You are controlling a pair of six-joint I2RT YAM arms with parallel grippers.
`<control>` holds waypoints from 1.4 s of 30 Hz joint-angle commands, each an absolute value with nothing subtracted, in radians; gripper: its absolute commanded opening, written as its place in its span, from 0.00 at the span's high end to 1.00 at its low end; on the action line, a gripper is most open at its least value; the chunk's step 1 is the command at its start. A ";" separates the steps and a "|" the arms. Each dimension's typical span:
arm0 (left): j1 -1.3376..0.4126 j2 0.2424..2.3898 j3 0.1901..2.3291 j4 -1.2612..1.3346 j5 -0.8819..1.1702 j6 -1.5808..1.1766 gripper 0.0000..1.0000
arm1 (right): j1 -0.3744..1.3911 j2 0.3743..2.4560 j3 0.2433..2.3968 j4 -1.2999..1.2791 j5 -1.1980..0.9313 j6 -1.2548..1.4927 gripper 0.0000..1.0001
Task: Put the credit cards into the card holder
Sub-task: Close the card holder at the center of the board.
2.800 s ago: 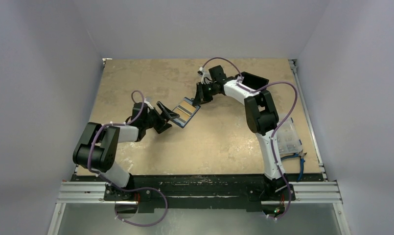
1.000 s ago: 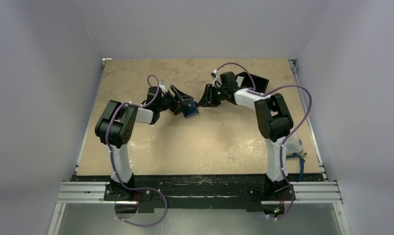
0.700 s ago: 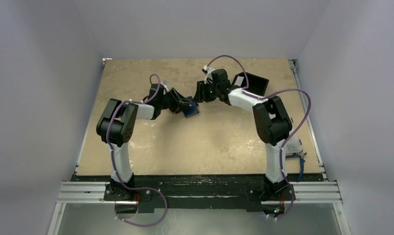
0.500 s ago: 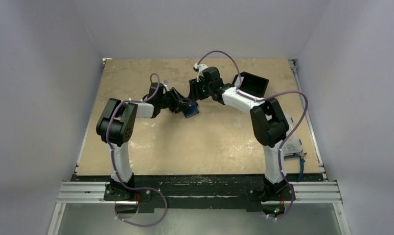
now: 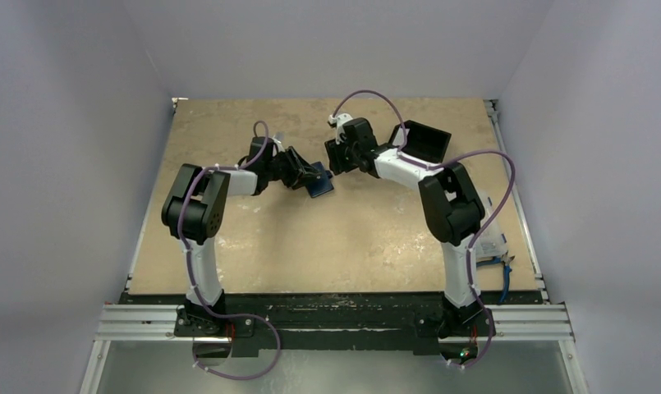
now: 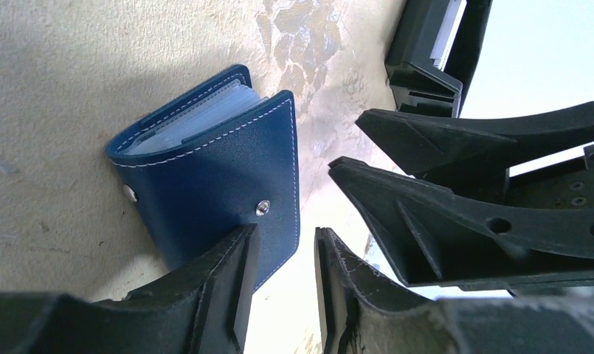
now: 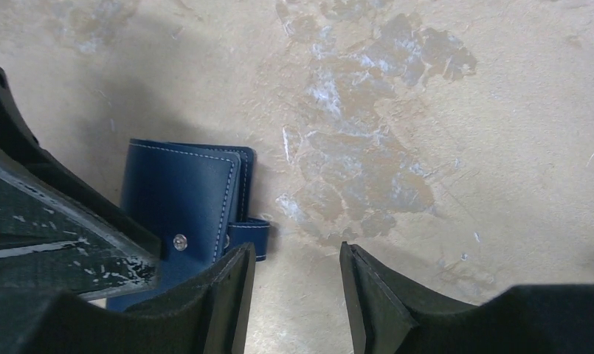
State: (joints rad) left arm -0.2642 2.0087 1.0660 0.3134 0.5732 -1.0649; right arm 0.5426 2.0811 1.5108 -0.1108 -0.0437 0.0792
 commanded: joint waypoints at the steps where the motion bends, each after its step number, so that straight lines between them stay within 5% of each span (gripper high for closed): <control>1: -0.254 2.056 1.062 0.208 0.539 -1.003 0.62 | 0.547 2.102 1.500 -0.098 -0.032 0.006 0.46; 33: -0.252 2.079 1.071 0.228 0.566 -1.023 0.62 | 0.568 2.054 1.316 0.121 -0.194 0.094 0.39; 42: -0.252 2.082 1.063 0.229 0.559 -1.024 0.63 | 0.560 2.121 1.394 0.243 -0.075 0.343 0.41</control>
State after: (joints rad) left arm -0.2508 2.0335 1.0828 0.3191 0.6247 -1.0584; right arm 0.5488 2.1174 1.3705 0.1196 -0.0895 0.1696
